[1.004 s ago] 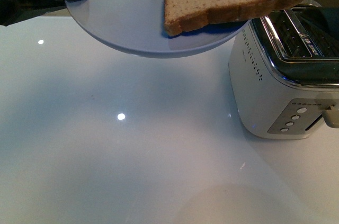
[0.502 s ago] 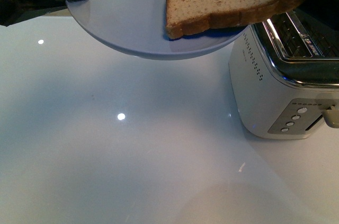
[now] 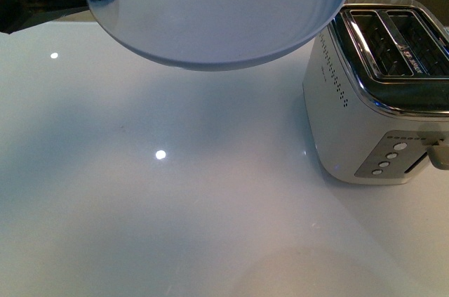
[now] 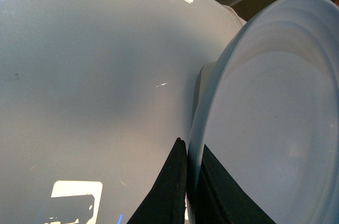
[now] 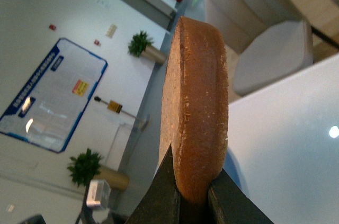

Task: Left arm holds plate, right arm toasts bread

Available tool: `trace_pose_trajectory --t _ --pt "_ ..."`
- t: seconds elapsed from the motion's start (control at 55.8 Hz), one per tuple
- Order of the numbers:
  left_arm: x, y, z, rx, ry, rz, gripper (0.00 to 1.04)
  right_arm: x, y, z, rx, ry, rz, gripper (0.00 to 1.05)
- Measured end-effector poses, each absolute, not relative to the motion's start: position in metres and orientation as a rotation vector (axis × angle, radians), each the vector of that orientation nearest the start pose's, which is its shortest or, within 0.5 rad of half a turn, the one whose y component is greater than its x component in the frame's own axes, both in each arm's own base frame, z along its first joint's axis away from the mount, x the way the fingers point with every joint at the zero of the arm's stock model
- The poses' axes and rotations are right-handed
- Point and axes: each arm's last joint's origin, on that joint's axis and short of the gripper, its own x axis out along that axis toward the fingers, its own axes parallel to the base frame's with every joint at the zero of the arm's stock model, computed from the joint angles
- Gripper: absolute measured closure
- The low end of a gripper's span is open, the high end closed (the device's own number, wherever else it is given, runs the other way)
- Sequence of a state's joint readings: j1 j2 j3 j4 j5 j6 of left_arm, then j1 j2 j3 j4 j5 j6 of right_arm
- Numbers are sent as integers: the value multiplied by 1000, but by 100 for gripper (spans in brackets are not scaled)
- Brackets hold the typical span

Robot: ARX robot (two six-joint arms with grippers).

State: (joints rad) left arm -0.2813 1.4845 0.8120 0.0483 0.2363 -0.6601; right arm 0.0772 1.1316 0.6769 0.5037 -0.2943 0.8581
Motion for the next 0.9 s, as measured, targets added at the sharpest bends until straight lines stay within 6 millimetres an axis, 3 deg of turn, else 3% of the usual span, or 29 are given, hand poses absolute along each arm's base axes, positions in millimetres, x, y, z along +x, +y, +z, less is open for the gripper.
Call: trace_pose_trajectory --t 0.09,0.179,0.251,0.359,0.753,0.896 --pt "290 -91 205 -609 772 -273 102 252 18 298 730 80 255 102" --pt "290 -91 205 -609 772 -274 102 259 15 288 518 93 140 102" --pt "290 -91 205 -610 770 -276 102 269 13 267 298 144 81 102" --pt "290 -91 205 -610 769 -274 102 277 13 245 164 191 49 102" --pt "290 -91 204 -610 772 -275 102 301 21 196 -100 305 4 102" --pt "289 -90 202 -611 778 -272 102 302 22 191 -115 328 8 102"
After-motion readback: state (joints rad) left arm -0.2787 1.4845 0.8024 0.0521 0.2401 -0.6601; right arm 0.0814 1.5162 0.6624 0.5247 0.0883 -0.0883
